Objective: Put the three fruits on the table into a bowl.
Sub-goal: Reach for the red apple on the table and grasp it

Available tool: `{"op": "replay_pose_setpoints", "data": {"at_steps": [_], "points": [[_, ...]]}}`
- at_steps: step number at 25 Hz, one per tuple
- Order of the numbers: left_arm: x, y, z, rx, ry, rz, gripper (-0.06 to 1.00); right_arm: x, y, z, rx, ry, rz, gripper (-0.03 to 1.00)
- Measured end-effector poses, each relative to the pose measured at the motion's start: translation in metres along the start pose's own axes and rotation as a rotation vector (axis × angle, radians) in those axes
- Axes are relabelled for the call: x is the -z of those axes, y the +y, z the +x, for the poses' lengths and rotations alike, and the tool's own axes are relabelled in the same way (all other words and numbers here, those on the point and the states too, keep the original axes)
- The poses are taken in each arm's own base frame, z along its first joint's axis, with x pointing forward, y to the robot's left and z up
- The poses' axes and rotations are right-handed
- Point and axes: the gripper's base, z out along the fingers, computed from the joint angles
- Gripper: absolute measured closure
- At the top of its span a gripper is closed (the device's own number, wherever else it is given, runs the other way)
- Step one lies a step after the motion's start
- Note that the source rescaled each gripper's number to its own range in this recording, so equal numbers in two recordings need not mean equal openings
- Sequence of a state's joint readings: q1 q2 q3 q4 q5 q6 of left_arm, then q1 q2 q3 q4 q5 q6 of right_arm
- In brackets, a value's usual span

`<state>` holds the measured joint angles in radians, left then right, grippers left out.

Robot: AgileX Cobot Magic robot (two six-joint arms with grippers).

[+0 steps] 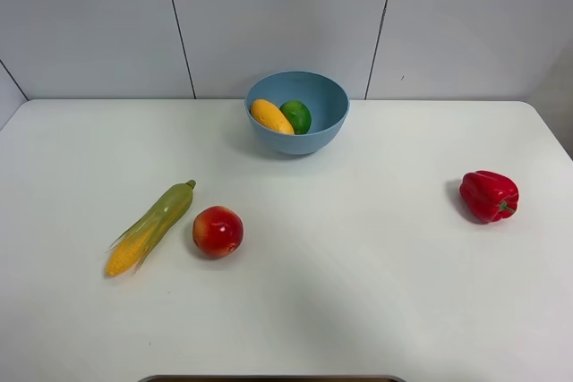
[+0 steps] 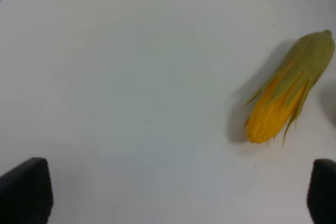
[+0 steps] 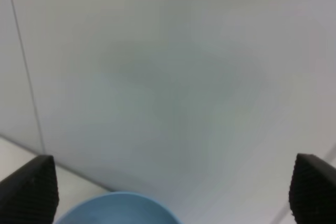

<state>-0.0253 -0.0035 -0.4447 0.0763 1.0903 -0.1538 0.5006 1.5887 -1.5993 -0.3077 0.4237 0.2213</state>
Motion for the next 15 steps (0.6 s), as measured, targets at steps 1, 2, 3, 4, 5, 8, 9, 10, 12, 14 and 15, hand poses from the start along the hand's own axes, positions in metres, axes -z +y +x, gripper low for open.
{"op": "replay_pose_setpoints", "data": {"at_steps": [1, 2, 3, 4, 5, 8, 9, 10, 12, 14, 15], "points": [[0.000, 0.000, 0.000, 0.000, 0.000, 0.000, -0.06, 0.017, -0.003, -0.008, 0.006, -0.009, 0.010, 0.05], [0.000, 0.000, 0.000, 0.000, 0.000, 0.000, -0.06, 0.034, -0.007, -0.015, 0.014, -0.022, 0.019, 0.05], [0.000, 0.000, 0.000, 0.000, 0.000, 0.000, -0.06, 0.052, -0.010, -0.021, 0.025, -0.029, 0.029, 0.05], [0.000, 0.000, 0.000, 0.000, 0.000, 0.000, -0.06, 0.067, -0.013, -0.026, 0.037, -0.029, 0.039, 0.05], [0.000, 0.000, 0.000, 0.000, 0.000, 0.000, -0.06, 0.089, -0.017, -0.032, 0.043, -0.044, 0.049, 0.05], [0.000, 0.000, 0.000, 0.000, 0.000, 0.000, -0.06, 0.137, -0.026, -0.040, 0.064, -0.058, 0.075, 0.05], [0.000, 0.000, 0.000, 0.000, 0.000, 0.000, -0.06, 0.154, -0.029, -0.042, 0.064, -0.071, 0.082, 0.05], [0.000, 0.000, 0.000, 0.000, 0.000, 0.000, -0.06, 0.169, -0.031, -0.044, 0.064, -0.080, 0.089, 0.05], [0.000, 0.000, 0.000, 0.000, 0.000, 0.000, -0.06, 0.197, -0.036, -0.045, 0.070, -0.098, 0.101, 0.05], [0.000, 0.000, 0.000, 0.000, 0.000, 0.000, -0.06, 0.224, -0.040, -0.045, 0.089, -0.119, 0.113, 0.05], [0.000, 0.000, 0.000, 0.000, 0.000, 0.000, -0.06, 0.239, -0.042, -0.044, 0.099, -0.128, 0.119, 0.05]]}}
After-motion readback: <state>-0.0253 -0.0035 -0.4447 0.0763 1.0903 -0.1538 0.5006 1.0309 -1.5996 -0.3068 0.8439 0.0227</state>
